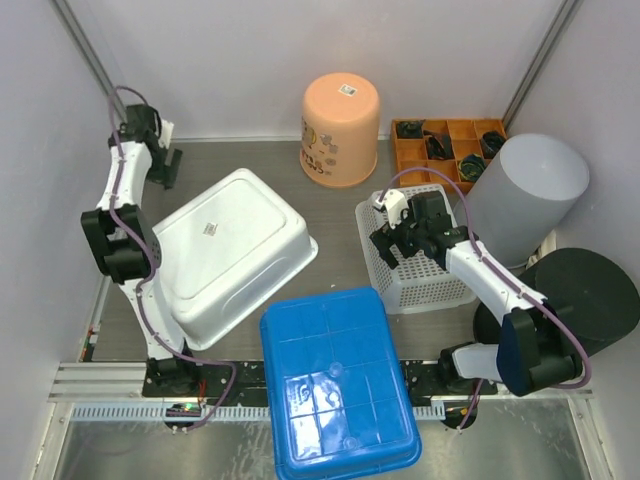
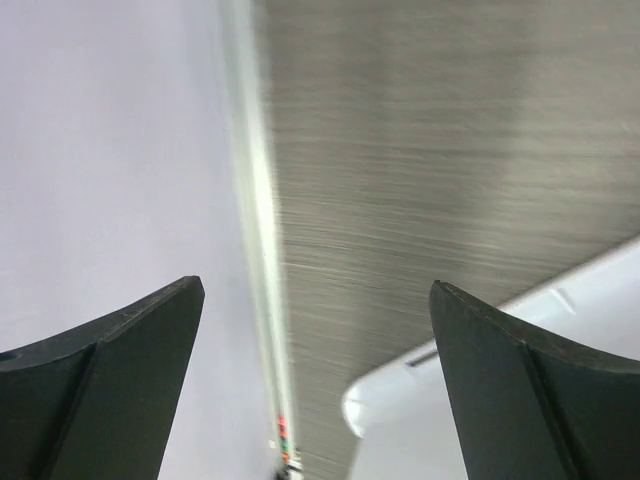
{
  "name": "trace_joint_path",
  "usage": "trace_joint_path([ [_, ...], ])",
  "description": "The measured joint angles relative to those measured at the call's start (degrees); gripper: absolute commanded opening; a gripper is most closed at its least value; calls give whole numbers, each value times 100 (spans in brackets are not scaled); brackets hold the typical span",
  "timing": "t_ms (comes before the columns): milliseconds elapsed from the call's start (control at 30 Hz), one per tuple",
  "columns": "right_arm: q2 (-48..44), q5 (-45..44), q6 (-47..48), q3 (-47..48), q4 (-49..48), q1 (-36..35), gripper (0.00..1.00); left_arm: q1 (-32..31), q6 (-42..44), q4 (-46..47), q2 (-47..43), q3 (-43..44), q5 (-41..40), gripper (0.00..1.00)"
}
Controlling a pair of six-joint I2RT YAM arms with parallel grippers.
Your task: Turn the large container upside down
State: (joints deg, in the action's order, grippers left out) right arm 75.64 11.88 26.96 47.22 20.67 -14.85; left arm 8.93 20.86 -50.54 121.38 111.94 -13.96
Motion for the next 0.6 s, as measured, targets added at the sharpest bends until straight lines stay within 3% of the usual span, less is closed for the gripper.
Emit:
trace_joint_path([
  [167,-83,22,2,-44,-39,0,100,184,212,-11,-485,1062,-492,98],
  [267,-267,37,9,-70,-52,2,100,243,273,-219,-957,1517,-280,98],
  [500,-599,181,76,-109,260,151,100,-118,686,-1637,-2846,1805,1266,99],
  [600,-713,181,66,-184,295,173,100,-232,1141,-2579,-3639,1698,2581,99],
])
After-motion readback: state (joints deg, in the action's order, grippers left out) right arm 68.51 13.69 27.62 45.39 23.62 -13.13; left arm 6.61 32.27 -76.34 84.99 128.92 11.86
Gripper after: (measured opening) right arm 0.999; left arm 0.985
